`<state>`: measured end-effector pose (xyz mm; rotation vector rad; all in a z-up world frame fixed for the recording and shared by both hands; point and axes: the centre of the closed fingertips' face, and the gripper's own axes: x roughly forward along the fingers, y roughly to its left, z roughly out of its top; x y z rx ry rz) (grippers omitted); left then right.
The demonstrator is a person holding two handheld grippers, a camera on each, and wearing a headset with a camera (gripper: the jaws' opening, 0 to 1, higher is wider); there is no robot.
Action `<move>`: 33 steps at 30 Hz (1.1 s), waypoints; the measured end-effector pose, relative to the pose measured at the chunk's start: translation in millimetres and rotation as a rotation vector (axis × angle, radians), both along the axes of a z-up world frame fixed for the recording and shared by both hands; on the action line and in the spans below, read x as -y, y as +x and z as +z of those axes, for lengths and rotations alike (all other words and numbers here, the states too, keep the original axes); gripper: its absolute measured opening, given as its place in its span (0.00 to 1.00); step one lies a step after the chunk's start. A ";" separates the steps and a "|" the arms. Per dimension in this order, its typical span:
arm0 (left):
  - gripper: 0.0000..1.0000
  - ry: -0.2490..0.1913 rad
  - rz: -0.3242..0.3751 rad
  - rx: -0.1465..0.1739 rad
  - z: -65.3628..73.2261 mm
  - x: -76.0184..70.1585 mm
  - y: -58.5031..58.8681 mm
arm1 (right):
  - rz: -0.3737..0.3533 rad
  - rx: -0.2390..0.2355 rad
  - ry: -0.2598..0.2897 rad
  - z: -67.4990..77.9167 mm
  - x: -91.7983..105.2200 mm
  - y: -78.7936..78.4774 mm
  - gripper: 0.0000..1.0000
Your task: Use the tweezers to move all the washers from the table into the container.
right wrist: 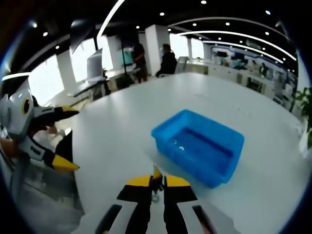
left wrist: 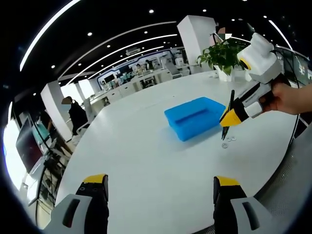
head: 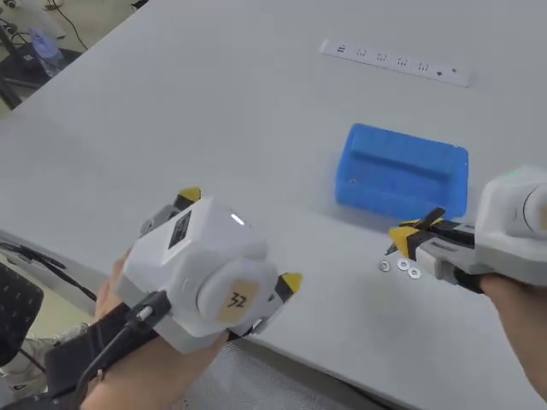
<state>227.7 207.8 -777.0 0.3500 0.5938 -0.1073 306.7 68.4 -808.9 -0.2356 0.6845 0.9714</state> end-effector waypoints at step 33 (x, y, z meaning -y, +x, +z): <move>0.88 0.000 -0.003 -0.002 -0.5 0.5 -0.1 | -0.018 0.010 -0.021 -9.6 1.0 5.9 0.04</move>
